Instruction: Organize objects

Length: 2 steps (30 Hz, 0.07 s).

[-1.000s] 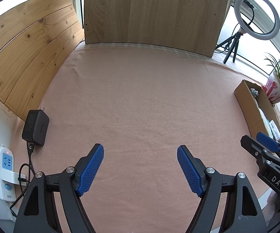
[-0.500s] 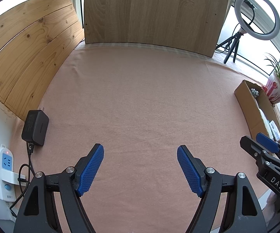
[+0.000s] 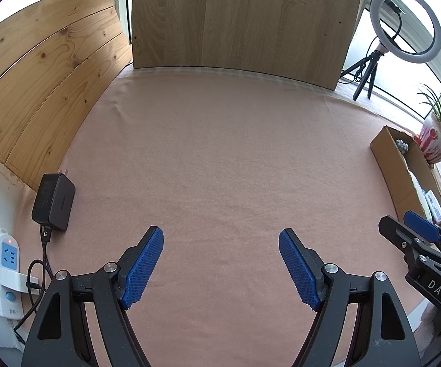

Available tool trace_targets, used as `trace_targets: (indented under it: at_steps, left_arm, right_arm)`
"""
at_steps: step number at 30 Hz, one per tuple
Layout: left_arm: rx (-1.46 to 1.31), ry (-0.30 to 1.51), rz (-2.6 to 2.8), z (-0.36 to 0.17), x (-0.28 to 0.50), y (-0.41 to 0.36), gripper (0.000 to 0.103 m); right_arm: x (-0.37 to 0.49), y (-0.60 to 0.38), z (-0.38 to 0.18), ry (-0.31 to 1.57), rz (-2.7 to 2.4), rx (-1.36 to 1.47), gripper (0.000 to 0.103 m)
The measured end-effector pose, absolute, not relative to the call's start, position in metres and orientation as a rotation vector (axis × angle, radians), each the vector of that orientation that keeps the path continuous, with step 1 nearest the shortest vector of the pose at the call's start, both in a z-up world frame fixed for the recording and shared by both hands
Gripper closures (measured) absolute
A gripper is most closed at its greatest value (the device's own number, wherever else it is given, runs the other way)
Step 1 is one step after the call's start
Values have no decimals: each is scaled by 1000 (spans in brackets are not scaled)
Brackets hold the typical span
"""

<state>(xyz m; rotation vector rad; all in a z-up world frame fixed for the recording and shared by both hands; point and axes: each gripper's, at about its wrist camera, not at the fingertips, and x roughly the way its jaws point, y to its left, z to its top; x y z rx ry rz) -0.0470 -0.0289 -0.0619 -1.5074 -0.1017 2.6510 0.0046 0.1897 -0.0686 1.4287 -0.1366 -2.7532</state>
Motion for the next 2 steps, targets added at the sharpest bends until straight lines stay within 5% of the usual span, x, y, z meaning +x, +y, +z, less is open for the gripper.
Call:
trace_targets:
  at_steps: [2]
  left_arm:
    - [-1518, -102, 2634, -67, -51, -28, 22]
  right_arm:
    - [3, 190, -70, -139, -2749, 1434, 41]
